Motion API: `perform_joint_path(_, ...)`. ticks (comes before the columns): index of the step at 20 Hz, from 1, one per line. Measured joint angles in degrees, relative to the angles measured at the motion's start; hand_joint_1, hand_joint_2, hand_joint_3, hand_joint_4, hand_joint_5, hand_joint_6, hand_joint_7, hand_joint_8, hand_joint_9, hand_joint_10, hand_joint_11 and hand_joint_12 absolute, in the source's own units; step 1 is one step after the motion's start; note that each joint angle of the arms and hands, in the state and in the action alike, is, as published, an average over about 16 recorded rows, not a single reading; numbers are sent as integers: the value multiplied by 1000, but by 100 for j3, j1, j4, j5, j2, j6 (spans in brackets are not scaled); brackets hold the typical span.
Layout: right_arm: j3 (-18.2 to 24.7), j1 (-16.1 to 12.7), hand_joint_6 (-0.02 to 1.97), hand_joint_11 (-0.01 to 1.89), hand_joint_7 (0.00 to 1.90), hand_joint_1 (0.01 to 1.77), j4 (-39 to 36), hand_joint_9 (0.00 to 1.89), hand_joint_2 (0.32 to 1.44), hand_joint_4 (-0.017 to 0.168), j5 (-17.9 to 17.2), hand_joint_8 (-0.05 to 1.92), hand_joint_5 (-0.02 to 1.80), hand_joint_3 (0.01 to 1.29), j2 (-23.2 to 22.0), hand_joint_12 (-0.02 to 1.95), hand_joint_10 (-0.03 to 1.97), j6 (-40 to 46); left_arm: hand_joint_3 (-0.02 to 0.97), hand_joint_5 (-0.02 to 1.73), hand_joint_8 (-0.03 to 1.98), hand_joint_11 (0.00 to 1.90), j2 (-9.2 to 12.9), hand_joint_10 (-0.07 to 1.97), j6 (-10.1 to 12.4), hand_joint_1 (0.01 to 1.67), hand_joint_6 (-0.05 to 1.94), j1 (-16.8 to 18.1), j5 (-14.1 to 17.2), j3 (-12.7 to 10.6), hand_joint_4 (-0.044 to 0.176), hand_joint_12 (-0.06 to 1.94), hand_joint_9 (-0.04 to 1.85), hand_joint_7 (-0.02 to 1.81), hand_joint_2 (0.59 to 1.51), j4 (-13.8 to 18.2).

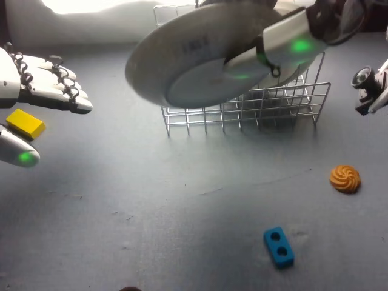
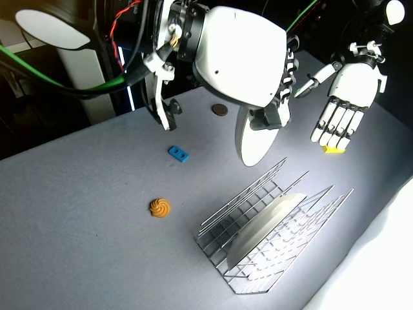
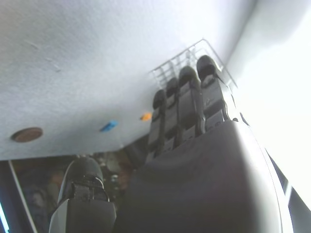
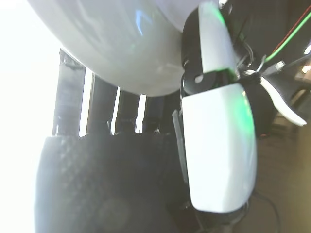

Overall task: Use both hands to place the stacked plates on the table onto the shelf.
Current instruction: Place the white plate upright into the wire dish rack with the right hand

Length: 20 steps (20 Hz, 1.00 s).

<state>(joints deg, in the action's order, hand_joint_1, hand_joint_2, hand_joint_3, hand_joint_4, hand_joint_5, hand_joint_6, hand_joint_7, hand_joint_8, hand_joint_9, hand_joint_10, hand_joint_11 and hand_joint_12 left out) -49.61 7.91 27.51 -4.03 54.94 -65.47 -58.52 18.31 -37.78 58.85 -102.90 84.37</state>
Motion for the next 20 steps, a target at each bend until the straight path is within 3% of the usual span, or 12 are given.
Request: perform_joint_path(20,-914,102,859,873,1128,1168,-1,1348,1010,15,-110,732,972,11,406,1203,12,340,16,145,16,17,-30,8,-38,17,21,0,9,18,2,191,143,153,1146,78)
